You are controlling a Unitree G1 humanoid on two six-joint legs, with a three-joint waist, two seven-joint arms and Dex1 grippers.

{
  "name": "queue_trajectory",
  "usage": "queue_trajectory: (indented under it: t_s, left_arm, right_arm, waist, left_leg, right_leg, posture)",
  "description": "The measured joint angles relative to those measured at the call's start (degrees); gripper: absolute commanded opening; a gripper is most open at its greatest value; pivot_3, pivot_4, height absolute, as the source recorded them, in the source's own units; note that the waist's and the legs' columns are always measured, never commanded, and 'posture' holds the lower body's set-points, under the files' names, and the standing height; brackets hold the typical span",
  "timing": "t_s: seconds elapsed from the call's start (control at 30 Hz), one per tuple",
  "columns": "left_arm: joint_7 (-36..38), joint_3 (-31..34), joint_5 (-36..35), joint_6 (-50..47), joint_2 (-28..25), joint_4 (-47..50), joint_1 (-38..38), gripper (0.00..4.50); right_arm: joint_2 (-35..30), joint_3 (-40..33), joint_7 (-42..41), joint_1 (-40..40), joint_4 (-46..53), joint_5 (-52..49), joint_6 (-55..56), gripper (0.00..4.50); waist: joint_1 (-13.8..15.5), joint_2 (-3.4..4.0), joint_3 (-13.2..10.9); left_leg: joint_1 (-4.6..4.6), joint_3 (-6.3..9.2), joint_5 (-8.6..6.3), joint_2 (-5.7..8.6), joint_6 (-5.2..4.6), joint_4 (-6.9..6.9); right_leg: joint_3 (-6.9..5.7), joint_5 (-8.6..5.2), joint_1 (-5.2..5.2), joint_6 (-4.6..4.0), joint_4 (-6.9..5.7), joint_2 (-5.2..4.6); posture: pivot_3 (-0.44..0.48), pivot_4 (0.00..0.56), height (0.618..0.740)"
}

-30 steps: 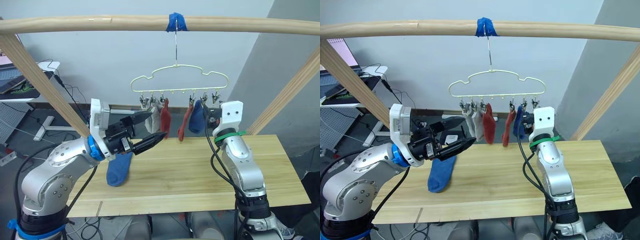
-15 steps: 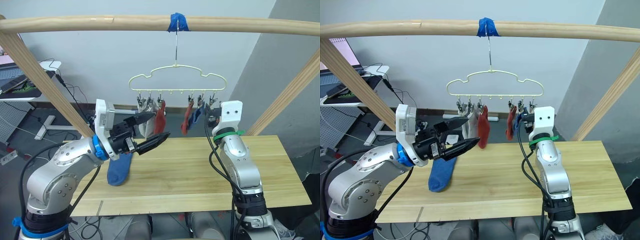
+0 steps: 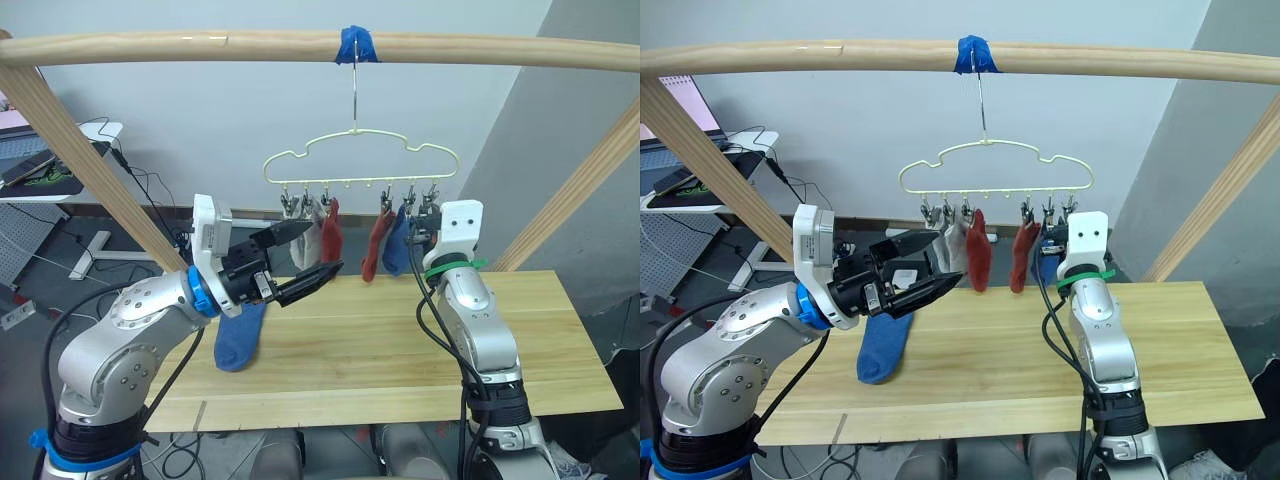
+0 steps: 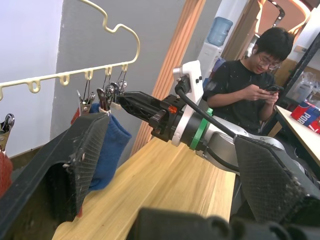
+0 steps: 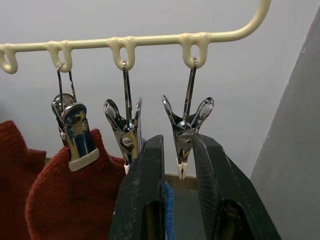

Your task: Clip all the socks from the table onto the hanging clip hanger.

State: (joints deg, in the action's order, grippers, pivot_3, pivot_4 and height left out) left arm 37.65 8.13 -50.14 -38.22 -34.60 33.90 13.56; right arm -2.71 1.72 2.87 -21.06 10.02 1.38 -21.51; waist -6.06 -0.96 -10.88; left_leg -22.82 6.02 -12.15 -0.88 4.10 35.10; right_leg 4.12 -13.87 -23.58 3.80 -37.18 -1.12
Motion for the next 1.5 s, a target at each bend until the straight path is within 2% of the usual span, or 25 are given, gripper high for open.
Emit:
queue_trajectory:
  t_s: [1.5]
  left_arm:
    - [0.08, -1.13, 2.03, 1.14, 0.85, -0.33, 0.67, 4.5]
  right_arm:
    - [1.58, -1.19, 1.13, -3.02, -5.35, 0.89, 2.39, 0.89]
  waist:
    - [0.04, 0.0, 0.0]
  left_leg:
    - [0.01, 0.01, 0.0, 0.0, 0.0, 0.04]
  right_leg:
    - [-0.01, 0.17, 0.02, -0.27, -0.04, 0.0]
  posture:
    - [-0.057, 0.144, 0.74]
